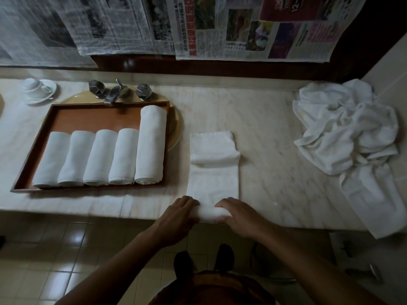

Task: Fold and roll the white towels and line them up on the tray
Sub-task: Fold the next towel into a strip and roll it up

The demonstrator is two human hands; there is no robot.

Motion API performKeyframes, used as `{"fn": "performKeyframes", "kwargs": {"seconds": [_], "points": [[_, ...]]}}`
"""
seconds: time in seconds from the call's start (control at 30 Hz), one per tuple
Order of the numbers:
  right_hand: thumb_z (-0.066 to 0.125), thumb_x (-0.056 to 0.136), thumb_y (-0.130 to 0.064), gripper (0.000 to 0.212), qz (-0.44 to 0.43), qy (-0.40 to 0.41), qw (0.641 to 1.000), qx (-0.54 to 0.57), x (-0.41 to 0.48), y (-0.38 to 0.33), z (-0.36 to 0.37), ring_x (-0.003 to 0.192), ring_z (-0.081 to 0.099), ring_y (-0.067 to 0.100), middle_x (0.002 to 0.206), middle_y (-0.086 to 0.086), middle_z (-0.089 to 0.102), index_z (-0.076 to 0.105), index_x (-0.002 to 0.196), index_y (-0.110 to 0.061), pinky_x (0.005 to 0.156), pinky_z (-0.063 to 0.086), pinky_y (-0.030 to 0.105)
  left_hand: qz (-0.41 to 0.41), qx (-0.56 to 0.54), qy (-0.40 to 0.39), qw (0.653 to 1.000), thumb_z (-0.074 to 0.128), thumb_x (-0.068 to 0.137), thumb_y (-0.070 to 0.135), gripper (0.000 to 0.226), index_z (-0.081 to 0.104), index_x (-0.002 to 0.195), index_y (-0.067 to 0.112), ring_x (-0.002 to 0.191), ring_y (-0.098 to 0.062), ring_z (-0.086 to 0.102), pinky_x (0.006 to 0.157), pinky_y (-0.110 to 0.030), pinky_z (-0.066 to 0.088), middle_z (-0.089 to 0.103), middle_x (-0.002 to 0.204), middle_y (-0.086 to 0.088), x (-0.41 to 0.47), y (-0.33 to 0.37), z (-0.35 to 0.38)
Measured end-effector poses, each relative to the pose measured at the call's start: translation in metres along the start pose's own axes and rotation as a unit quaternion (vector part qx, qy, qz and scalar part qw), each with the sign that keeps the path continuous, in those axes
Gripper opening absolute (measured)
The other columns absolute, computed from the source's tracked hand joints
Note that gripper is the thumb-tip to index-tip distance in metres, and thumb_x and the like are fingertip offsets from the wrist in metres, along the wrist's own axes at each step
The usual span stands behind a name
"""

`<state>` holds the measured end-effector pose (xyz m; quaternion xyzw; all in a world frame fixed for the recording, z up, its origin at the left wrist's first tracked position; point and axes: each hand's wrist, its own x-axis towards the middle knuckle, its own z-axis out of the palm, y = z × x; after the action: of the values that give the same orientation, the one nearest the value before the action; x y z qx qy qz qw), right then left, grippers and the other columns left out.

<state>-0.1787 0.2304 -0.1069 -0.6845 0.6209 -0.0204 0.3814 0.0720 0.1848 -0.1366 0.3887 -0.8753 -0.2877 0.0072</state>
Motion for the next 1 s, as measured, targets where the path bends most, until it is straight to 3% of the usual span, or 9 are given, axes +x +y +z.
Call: {"fn": "performKeyframes", "kwargs": {"seconds": [0.2,0.37,0.5,0.57,0.63,0.77,0.83,0.9,1.0], "points": [[0.046,0.106,-0.044,0.042,0.046,0.011,0.998,-0.042,0.018,0.004,-0.007,0.128,0.043,0.021,0.137,-0.002,0.050,0.054,0.144,-0.031,0.107,0.038,0.041,-0.024,-0.036,0.030,0.999,0.055,0.106,0.024,0.030,0.062,0.132,0.012,0.116,-0.012,0.045,0.101,-0.030,0.043,0.039,0.120,0.014,0.016,0.005,-0.009],[0.067,0.096,-0.027,0.040,-0.015,0.208,0.967,-0.146,0.001,-0.010,0.016,0.117,0.053,0.024,0.130,-0.001,0.058,0.062,0.136,-0.025,0.095,0.045,0.042,-0.030,-0.006,0.033,0.999,0.051,0.103,0.037,0.040,0.058,0.137,0.015,0.119,-0.018,0.046,0.090,-0.031,0.040,0.051,0.128,0.002,0.037,0.005,-0.013],[0.071,0.082,0.000,0.077,0.001,0.207,0.967,-0.149,-0.011,-0.004,0.046,0.146,0.038,0.032,0.155,0.004,0.045,0.047,0.150,-0.027,0.117,0.032,0.055,-0.104,-0.012,0.030,0.994,0.064,0.094,0.037,0.031,0.066,0.118,0.018,0.109,-0.033,0.058,0.080,-0.040,0.052,0.062,0.126,-0.011,0.039,0.002,-0.008],[0.063,0.081,0.010,0.091,-0.015,0.180,0.973,-0.141,-0.009,0.003,0.045,0.155,0.021,0.030,0.166,0.002,0.030,0.033,0.159,-0.027,0.123,0.020,0.050,-0.118,0.026,0.079,0.990,0.055,0.098,0.048,0.041,0.061,0.131,0.024,0.122,-0.031,0.054,0.093,-0.047,0.052,0.055,0.138,-0.008,0.035,0.010,-0.011],[0.056,0.083,0.013,0.094,-0.022,0.141,0.984,-0.106,-0.004,0.005,0.034,0.157,0.011,0.023,0.169,-0.003,0.021,0.025,0.162,-0.029,0.127,0.015,0.043,-0.111,0.040,0.105,0.987,0.046,0.103,0.049,0.056,0.044,0.150,0.020,0.140,-0.028,0.040,0.115,-0.049,0.037,0.042,0.154,-0.008,0.033,0.022,-0.010],[0.048,0.103,-0.008,0.058,0.027,0.153,0.987,0.038,0.008,0.002,-0.007,0.150,0.029,0.013,0.163,-0.002,0.036,0.037,0.157,-0.026,0.124,0.027,0.033,-0.038,0.134,0.028,0.990,0.043,0.106,0.046,0.074,0.011,0.165,0.014,0.159,-0.027,0.008,0.129,-0.048,0.009,0.015,0.171,-0.009,0.035,0.031,0.000],[0.046,0.107,-0.019,0.048,0.030,0.205,0.977,0.043,0.023,0.003,-0.034,0.147,0.034,0.015,0.160,0.001,0.041,0.043,0.154,-0.023,0.120,0.029,0.030,-0.048,0.127,0.014,0.991,0.046,0.104,0.046,0.079,0.007,0.165,0.014,0.159,-0.026,0.007,0.128,-0.048,0.013,0.013,0.171,-0.008,0.043,0.028,-0.001],[0.045,0.108,-0.024,0.045,0.006,0.228,0.973,0.033,0.047,-0.001,-0.059,0.149,0.032,0.017,0.160,0.001,0.040,0.045,0.153,-0.022,0.121,0.028,0.034,-0.046,0.114,0.018,0.992,0.052,0.100,0.049,0.080,0.019,0.163,0.014,0.153,-0.025,0.021,0.125,-0.046,0.023,0.028,0.165,-0.007,0.051,0.024,-0.003],[0.041,0.109,-0.033,0.047,-0.019,0.160,0.987,-0.012,0.098,-0.014,-0.084,0.153,0.024,0.022,0.165,0.002,0.032,0.043,0.155,-0.027,0.124,0.022,0.039,-0.044,0.106,0.021,0.993,0.062,0.092,0.053,0.076,0.034,0.153,0.017,0.139,-0.024,0.037,0.117,-0.046,0.036,0.040,0.152,-0.003,0.061,0.020,-0.003]]}}
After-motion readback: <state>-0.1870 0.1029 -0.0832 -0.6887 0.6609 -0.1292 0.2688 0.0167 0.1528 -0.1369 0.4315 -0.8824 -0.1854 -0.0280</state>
